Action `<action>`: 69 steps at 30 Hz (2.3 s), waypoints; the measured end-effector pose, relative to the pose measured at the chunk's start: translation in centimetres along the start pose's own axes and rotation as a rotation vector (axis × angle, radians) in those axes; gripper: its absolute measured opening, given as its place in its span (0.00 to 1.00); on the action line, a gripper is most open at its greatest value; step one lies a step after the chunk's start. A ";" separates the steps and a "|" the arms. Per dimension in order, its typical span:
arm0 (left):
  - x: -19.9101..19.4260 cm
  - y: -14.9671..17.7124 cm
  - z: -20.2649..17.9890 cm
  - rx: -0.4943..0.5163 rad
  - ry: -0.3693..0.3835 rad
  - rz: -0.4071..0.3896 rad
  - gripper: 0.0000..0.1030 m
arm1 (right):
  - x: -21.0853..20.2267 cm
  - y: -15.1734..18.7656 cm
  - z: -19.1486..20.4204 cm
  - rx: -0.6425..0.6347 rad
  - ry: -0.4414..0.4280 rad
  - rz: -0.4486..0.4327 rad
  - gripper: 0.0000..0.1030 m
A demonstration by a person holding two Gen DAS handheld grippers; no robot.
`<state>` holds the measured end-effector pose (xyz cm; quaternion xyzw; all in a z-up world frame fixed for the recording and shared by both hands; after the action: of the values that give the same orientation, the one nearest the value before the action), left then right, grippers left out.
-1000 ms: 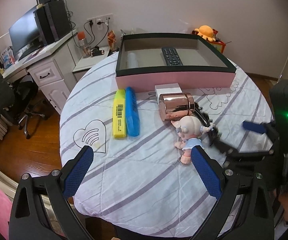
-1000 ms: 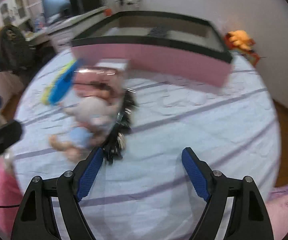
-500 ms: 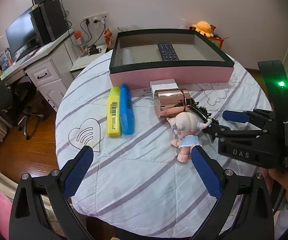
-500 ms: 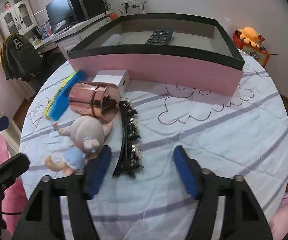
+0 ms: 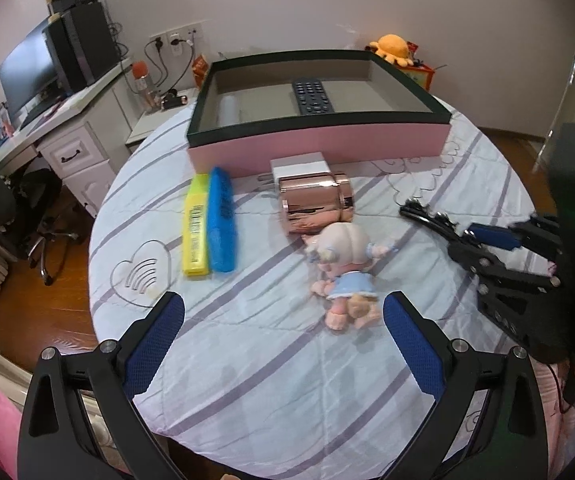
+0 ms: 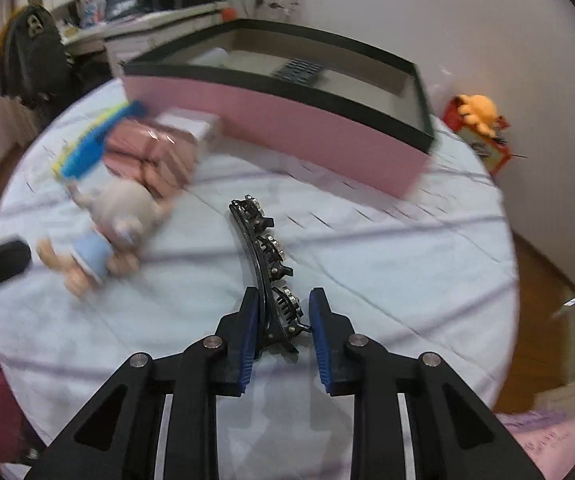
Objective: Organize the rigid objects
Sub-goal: 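Close the right tool on the black beaded hair clip beside the doll, then lift the black hair clip off the table with the right tool, then carry the hair clip over the pink box and lower it inside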
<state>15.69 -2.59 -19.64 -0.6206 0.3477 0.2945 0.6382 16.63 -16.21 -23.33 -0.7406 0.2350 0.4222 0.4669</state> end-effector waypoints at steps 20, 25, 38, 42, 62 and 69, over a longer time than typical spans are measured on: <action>-0.1 0.3 -0.8 0.015 0.002 0.007 0.98 | 0.7 0.0 -3.3 0.235 -0.364 -0.037 0.42; 0.1 0.5 -0.8 0.018 0.000 0.014 0.98 | 0.9 -0.3 -1.6 0.084 -0.184 -0.007 0.38; -0.8 -0.5 1.5 -0.045 0.007 -0.022 0.98 | -0.7 -1.3 -0.8 0.019 -0.169 -0.055 0.19; -1.1 -1.1 2.1 -0.060 0.008 -0.041 0.98 | -1.9 -2.6 -1.0 0.041 -0.184 -0.083 0.19; -0.8 -6.7 3.7 -0.100 0.041 -0.118 0.98 | -2.5 -13.5 -7.3 0.174 -0.183 -0.216 0.19; 1.0 -8.3 4.5 -0.108 0.049 -0.111 0.98 | 2.5 -16.6 -9.1 0.224 -0.185 -0.154 0.19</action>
<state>23.27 1.34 -15.62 -0.6793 0.3117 0.2619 0.6105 33.98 -16.67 -15.42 -0.6575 0.1792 0.4228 0.5973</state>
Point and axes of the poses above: each gripper's, at about its wrist camera, not at the fingertips, and x roughly the way its jaws point, z to its left, y to its underside, the point moved 8 cm from there along x, roughly the way its jaws point, and after that the axes turned 7 degrees about -x, right-handed, at the moved point
